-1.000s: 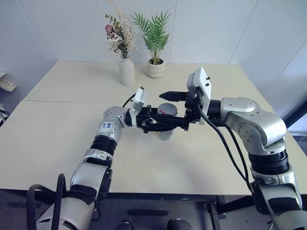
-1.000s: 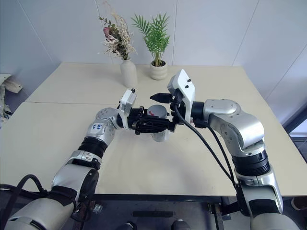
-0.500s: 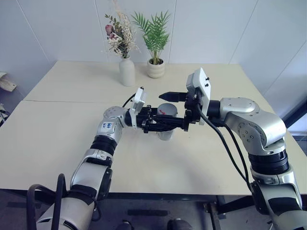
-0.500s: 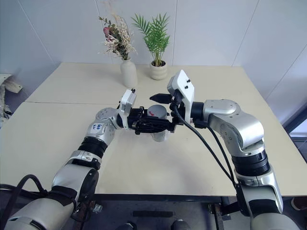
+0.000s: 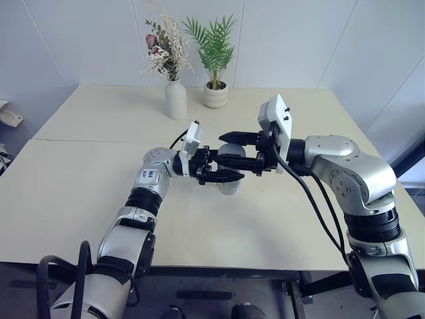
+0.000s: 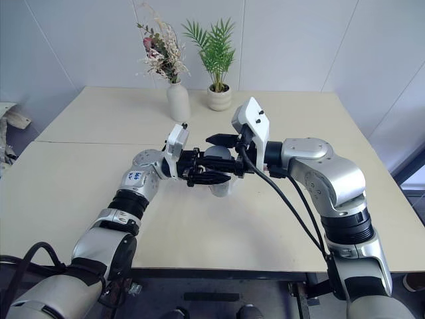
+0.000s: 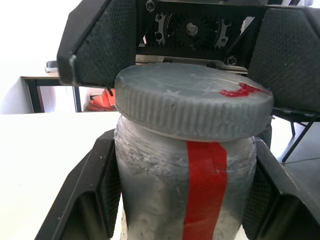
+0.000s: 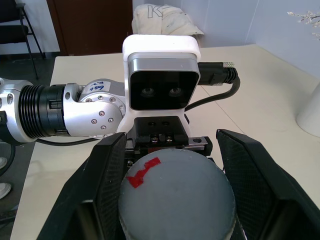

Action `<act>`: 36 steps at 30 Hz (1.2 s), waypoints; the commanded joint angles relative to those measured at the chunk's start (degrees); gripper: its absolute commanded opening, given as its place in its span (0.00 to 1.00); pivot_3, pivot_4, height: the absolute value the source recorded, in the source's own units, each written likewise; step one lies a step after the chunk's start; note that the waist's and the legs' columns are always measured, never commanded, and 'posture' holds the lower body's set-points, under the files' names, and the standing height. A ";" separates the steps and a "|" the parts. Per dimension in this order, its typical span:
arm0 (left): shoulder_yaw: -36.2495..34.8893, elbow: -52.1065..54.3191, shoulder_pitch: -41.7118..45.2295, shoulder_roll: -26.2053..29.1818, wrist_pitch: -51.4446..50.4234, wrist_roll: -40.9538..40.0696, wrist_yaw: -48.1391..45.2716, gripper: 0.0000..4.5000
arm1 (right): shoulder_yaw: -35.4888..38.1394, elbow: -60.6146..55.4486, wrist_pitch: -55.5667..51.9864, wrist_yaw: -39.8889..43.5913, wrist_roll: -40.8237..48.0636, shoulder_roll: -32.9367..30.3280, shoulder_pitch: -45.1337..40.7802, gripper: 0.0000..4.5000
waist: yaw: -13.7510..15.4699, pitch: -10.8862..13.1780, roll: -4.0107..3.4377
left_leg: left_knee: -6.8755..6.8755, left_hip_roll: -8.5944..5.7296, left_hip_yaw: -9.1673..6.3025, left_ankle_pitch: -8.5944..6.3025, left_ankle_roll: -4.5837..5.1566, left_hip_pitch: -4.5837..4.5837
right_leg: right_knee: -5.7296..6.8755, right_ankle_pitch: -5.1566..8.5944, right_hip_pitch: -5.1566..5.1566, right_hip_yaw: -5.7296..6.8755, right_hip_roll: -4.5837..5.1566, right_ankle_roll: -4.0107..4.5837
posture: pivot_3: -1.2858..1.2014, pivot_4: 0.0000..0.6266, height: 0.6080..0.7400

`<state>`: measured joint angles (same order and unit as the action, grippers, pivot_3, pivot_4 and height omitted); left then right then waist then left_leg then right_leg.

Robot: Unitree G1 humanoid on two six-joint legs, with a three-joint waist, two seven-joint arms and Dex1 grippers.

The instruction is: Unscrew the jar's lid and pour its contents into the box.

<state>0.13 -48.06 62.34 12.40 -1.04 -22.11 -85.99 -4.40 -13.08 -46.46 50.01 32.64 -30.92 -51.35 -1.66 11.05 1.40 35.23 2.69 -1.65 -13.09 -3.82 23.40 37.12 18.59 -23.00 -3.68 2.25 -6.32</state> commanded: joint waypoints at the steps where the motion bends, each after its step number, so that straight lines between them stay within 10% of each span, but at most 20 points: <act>1: -0.17 1.06 0.79 0.13 0.60 -0.14 -3.05 0.58 | 0.70 -0.48 1.12 0.93 -0.01 -0.93 -1.50 0.57 | 0.00 0.00 0.00 | 0.00 0.00 0.00 0.00 0.00 0.00 | 0.00 0.00 0.00 0.00 0.00 0.00 | 0.52 0.24 1.00; 36: -0.17 2.83 -1.43 -1.36 0.55 -0.65 -2.89 0.58 | 4.67 4.16 3.12 2.74 0.50 -2.98 -9.32 0.57 | 0.00 0.00 -0.01 | 0.00 0.00 0.00 0.00 0.00 0.01 | -0.01 0.00 0.00 0.00 0.00 0.00 | 0.52 0.24 1.00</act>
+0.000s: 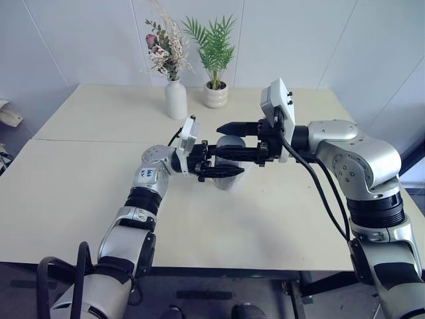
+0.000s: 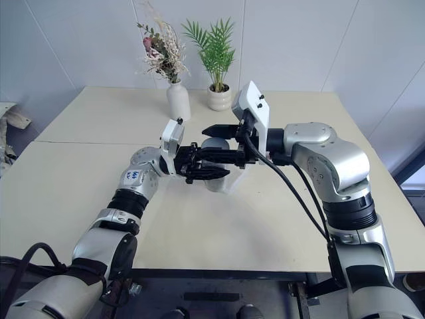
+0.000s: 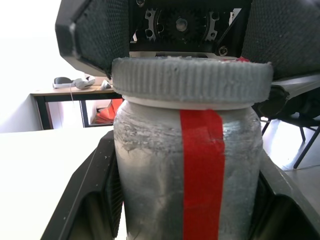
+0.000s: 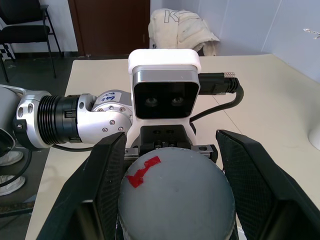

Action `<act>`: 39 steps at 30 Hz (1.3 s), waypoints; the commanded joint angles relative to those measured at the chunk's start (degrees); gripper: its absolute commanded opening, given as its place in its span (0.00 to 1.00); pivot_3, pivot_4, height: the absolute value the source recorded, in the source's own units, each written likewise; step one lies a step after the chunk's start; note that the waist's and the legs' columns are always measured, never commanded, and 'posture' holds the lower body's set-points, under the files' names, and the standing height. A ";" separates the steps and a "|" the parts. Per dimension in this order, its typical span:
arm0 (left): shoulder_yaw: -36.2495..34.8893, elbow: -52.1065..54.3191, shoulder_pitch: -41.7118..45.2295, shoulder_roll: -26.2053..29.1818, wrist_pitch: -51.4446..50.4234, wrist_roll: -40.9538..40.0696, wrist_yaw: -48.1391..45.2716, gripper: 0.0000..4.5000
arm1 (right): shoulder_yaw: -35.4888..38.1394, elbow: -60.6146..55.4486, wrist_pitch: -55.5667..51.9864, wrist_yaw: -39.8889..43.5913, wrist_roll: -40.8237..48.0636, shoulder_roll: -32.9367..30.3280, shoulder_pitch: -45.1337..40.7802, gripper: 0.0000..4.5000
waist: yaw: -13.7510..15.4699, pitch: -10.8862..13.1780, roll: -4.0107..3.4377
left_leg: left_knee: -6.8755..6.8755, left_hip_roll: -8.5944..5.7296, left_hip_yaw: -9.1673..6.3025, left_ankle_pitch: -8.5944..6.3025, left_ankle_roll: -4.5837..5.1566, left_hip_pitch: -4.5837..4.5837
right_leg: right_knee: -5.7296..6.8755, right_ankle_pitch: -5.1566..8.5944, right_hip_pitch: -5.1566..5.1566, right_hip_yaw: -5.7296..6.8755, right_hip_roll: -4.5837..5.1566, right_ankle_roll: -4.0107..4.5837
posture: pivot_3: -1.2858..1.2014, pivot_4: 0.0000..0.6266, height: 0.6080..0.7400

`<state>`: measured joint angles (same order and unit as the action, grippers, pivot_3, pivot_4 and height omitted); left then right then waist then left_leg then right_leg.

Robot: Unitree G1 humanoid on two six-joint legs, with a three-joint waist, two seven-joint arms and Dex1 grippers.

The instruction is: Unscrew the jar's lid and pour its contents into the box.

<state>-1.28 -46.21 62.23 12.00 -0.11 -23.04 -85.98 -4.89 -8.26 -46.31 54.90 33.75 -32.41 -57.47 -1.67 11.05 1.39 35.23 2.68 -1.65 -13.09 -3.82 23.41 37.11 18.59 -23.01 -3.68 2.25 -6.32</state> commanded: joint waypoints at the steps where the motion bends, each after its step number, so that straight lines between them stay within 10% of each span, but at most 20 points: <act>1: 1.16 0.87 -1.29 -1.10 -0.34 0.24 -2.82 0.58 | 5.19 -0.71 2.94 -2.30 -0.51 -1.38 -3.18 0.57 | 0.01 0.00 0.00 | 0.00 0.00 0.00 0.00 0.00 0.00 | 0.00 0.00 0.00 0.00 0.00 0.00 | 0.52 0.24 1.00; 39: 1.52 -1.18 -2.24 -3.33 2.07 2.01 -2.56 0.52 | 5.27 -1.13 2.68 -3.08 0.85 -1.71 -2.02 0.57 | 0.01 0.00 0.00 | 0.00 0.00 0.00 0.00 0.00 0.00 | 0.00 0.00 -0.01 0.00 0.00 0.00 | 0.52 0.24 1.00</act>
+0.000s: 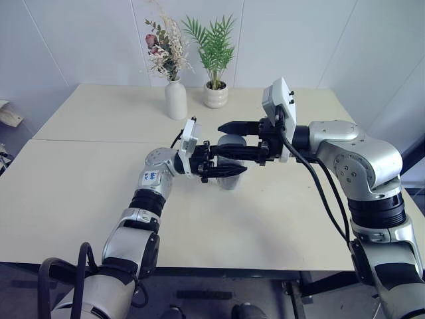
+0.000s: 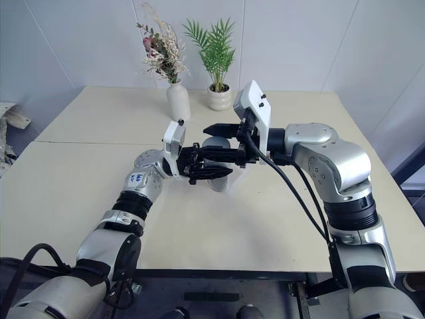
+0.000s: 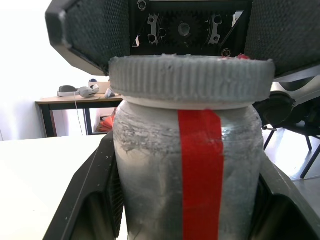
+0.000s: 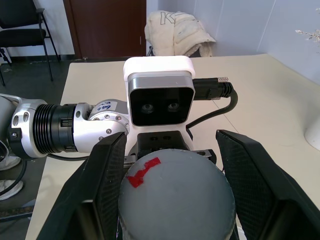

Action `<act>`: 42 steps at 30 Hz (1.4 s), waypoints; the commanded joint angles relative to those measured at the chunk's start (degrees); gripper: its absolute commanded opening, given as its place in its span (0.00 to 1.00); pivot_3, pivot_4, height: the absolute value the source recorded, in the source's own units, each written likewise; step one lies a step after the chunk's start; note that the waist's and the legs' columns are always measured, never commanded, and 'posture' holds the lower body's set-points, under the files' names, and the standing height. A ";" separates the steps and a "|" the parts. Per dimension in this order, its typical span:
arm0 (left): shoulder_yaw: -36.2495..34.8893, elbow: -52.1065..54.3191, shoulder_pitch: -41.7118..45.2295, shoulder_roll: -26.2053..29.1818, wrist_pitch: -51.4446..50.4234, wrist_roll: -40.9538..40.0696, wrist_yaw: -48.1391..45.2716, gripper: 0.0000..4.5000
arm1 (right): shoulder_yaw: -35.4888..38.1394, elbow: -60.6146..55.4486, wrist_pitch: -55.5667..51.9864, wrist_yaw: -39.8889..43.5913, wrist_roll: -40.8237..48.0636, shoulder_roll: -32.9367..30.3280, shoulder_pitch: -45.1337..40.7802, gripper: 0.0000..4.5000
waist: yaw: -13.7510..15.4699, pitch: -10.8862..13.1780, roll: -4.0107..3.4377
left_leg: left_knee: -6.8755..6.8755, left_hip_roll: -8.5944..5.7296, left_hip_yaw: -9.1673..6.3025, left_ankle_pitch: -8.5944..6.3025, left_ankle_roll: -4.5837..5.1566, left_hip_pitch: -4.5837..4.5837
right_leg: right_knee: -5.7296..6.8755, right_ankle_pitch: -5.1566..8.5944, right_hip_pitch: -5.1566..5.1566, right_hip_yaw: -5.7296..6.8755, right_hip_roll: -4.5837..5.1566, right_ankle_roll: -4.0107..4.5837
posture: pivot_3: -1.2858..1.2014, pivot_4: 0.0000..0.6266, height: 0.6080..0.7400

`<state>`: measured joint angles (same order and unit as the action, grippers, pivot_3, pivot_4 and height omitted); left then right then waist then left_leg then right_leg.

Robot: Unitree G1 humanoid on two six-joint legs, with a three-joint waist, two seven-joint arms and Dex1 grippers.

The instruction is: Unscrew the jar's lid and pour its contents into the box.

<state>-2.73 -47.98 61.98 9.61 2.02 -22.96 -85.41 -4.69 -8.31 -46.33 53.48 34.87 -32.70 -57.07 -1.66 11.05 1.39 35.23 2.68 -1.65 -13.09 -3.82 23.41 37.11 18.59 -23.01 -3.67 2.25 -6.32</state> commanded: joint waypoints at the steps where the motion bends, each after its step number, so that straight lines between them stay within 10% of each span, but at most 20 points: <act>1: 3.10 0.74 -2.16 -0.98 -0.09 1.95 -3.30 0.52 | 5.10 -0.91 2.79 -1.58 -0.34 -1.50 -2.61 0.57 | 0.00 0.00 0.00 | 0.00 0.00 0.00 0.00 0.00 0.00 | 0.00 0.00 0.00 0.00 0.00 0.00 | 0.52 0.24 1.00; 42: 2.40 -3.16 -0.80 -3.74 0.75 1.88 -4.82 0.51 | 6.89 3.07 4.34 7.45 3.65 -2.88 -8.95 0.57 | 0.00 0.00 0.00 | 0.00 0.00 0.00 0.00 0.00 0.00 | -0.01 0.00 0.00 0.00 0.00 0.00 | 0.52 0.24 1.00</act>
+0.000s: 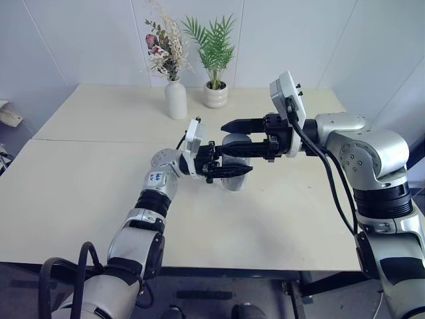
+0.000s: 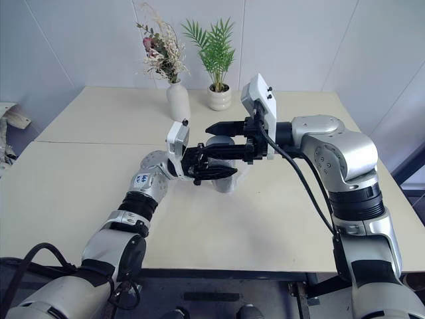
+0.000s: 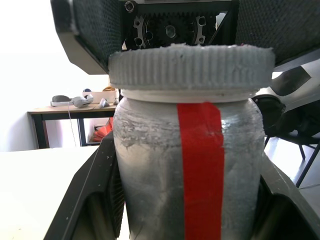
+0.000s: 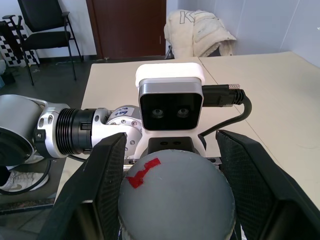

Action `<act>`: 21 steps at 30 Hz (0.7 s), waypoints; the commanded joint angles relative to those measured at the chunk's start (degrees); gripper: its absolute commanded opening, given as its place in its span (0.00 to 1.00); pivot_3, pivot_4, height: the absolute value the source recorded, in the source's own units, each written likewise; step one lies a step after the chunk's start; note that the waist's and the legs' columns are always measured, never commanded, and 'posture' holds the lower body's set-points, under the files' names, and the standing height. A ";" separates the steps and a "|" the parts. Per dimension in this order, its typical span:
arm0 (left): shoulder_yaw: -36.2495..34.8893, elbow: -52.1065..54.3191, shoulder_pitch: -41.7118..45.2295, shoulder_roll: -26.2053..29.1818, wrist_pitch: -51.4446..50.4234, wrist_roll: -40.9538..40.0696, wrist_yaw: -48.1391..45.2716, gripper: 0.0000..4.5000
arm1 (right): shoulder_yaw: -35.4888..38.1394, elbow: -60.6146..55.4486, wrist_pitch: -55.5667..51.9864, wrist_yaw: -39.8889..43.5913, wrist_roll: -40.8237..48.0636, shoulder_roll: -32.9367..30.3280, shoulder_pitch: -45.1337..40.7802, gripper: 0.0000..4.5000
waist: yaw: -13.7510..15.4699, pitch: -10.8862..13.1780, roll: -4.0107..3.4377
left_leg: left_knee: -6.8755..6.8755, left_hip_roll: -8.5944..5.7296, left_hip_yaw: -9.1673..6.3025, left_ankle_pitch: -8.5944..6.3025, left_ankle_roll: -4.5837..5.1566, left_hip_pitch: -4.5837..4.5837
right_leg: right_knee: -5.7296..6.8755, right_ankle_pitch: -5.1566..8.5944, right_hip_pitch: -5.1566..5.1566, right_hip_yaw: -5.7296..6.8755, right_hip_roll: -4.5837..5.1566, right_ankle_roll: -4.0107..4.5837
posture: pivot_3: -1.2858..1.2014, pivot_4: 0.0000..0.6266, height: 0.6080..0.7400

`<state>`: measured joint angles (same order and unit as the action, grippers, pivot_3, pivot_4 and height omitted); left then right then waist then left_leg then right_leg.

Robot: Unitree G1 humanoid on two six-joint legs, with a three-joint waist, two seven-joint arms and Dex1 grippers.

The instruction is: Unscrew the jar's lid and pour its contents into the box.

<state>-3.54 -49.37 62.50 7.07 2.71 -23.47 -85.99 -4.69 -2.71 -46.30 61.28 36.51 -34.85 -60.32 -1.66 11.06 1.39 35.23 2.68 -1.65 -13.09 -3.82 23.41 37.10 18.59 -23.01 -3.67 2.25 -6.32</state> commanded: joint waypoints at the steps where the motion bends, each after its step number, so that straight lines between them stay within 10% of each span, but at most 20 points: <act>1: 3.25 -1.78 -1.37 -1.24 0.10 2.39 -4.32 0.51 | 6.95 -2.58 4.28 -0.28 2.08 -0.78 -5.79 0.57 | 0.01 0.00 0.00 | 0.00 0.00 0.00 0.00 0.00 0.00 | 0.00 0.00 0.00 0.00 0.00 0.00 | 0.52 0.24 1.00; 21: 1.77 -1.85 1.75 -1.25 2.08 0.88 -3.28 0.50 | 8.01 -1.52 4.77 0.99 0.41 -3.09 -6.33 0.57 | 0.05 0.25 -0.35 | 0.02 0.00 0.02 0.00 0.00 0.00 | 0.03 0.01 -0.01 -0.04 -0.01 -0.01 | 0.52 0.24 1.00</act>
<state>-0.61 -53.48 61.67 5.47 4.38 -20.92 -86.02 1.44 -3.52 -42.56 62.83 37.05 -36.51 -66.51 -1.60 11.30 1.05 35.24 2.68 -1.62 -13.09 -3.82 23.41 37.13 18.60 -23.03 -3.71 2.23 -6.32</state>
